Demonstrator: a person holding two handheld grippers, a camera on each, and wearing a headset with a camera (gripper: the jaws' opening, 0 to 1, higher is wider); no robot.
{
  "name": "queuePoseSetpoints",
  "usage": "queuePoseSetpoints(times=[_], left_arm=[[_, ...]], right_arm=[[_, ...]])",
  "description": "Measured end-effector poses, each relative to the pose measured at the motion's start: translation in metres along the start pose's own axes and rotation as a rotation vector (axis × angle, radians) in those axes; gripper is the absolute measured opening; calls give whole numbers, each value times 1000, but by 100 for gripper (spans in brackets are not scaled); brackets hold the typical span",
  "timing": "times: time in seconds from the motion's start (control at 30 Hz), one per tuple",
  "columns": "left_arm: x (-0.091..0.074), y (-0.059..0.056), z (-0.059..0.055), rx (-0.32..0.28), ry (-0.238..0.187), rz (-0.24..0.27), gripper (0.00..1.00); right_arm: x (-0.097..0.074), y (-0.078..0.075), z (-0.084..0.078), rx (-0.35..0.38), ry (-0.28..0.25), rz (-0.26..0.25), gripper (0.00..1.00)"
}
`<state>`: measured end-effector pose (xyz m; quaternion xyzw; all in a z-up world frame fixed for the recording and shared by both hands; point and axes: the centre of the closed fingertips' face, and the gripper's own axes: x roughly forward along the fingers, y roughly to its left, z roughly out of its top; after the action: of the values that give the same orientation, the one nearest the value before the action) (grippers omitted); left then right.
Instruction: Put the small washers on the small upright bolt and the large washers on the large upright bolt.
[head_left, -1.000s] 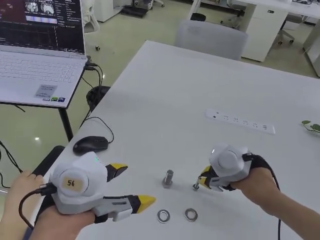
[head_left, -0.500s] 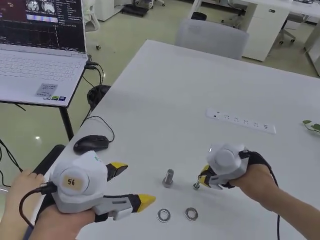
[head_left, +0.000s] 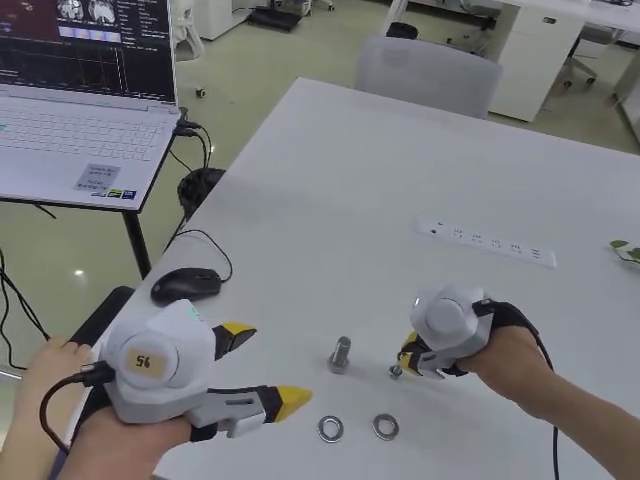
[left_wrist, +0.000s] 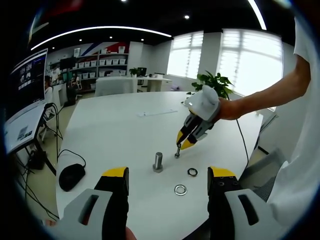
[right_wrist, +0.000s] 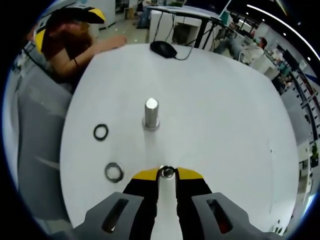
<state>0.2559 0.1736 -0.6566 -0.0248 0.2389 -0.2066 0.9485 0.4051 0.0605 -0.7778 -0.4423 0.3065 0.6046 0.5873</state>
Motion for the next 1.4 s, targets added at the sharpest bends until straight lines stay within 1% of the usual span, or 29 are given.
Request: queuePoseSetpoints(times=[0.2, 0.27, 0.3, 0.33, 0.4, 0.5, 0.57, 0.67, 0.77, 0.97, 1.2, 1.27, 1.4], left_arm=[[0, 1, 0, -1, -1, 2, 63], [-1, 1, 0, -3, -1, 4, 63], [-1, 1, 0, -5, -2, 3, 63], [0, 1, -1, -6, -2, 2, 63], [0, 0, -1, -6, -1, 1, 63], [0, 0, -2, -8, -1, 1, 63], [0, 0, -2, -9, -3, 2, 63], [0, 1, -2, -10, -3, 4, 63], [0, 1, -2, -14, -4, 4, 63], [1, 1, -2, -15, -5, 3, 63], [2, 0, -2, -15, -6, 0, 63], [2, 0, -2, -13, -5, 1, 63], [0, 2, -3, -16, -4, 6, 63]], right_arm=[[6, 1, -2, 0, 10, 11, 13], [7, 2, 2, -5, -2, 20, 8], [8, 0, 0, -14, 11, 3, 9], [9, 0, 1, -18, 7, 8, 9], [13, 0, 0, -4, 1, 19, 9], [14, -2, -4, -1, 9, 17, 10], [16, -1, -6, 10, 7, 24, 10], [18, 1, -9, -2, 16, 30, 10], [19, 3, -9, 2, 15, 36, 11], [28, 3, -17, 9, 41, 50, 15], [31, 3, -23, -1, 63, 58, 15], [31, 3, -23, 8, 62, 61, 15], [31, 2, -24, 2, 63, 59, 15]])
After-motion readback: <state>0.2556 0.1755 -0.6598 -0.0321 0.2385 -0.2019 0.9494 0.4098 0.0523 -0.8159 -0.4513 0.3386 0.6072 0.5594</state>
